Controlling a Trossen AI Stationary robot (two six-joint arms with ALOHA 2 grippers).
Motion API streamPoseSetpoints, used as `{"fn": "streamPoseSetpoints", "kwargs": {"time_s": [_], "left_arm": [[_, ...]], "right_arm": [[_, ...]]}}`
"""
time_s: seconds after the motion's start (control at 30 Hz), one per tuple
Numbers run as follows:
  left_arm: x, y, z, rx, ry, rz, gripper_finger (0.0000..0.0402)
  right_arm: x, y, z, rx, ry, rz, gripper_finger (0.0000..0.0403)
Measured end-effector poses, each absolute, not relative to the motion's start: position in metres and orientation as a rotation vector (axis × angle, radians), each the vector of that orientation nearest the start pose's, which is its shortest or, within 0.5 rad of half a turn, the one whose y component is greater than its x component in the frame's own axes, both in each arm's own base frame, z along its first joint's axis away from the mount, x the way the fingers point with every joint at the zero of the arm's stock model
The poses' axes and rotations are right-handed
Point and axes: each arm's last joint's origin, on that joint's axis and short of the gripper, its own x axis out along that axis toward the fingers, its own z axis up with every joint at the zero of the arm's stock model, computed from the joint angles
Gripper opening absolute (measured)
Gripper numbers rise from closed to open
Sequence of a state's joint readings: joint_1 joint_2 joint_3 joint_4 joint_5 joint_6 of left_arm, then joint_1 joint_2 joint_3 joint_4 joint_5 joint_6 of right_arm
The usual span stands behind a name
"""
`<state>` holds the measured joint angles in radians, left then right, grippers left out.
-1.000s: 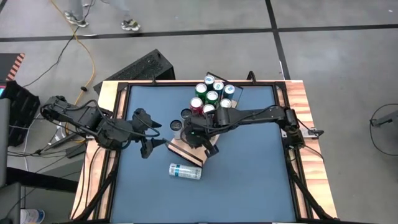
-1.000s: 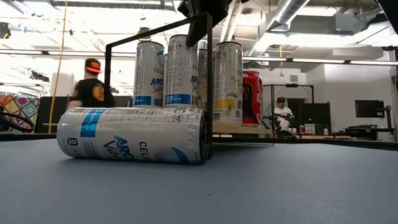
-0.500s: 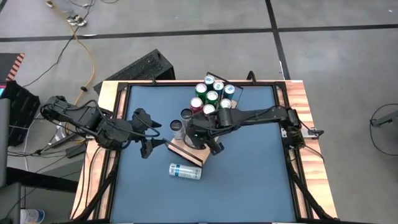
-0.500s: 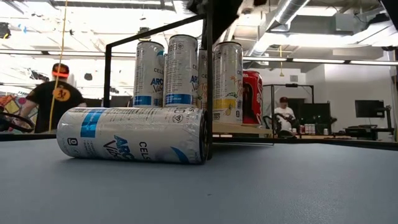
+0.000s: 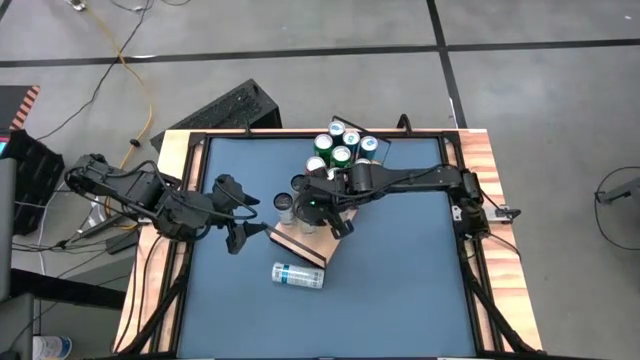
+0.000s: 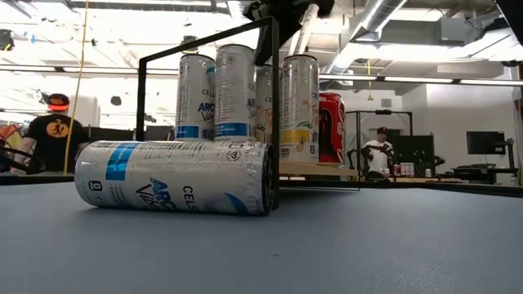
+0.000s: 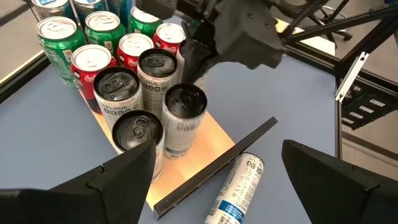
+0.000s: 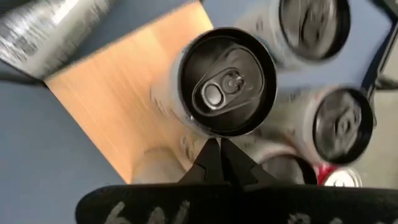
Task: Place canned beverage on shelf
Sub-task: Put left white blue soda can on the shelf aligned with the other white blue soda can
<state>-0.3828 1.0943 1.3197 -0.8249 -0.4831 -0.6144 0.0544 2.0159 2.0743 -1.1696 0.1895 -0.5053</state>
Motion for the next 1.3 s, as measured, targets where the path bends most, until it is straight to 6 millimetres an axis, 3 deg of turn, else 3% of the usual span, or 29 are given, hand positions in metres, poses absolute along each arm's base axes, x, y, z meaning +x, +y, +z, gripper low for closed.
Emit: {"fn": "streamPoseSetpoints", "kwargs": {"time_s": [0.7, 1.3], "left_arm": [[0.1931, -0.0634, 0.3978, -0.346, 0.497, 0.255, 0.0334], [0.1930, -0.0632, 0.3979, -0.344, 0.494, 0.259, 0.0334]], "right_arm": [[0.4137, 0.0193, 0.3282, -0.530, 1.152, 0.143, 0.0000], [0.4219, 0.0213, 0.3321, -0.529, 1.058, 0.126, 0.0000]]}}
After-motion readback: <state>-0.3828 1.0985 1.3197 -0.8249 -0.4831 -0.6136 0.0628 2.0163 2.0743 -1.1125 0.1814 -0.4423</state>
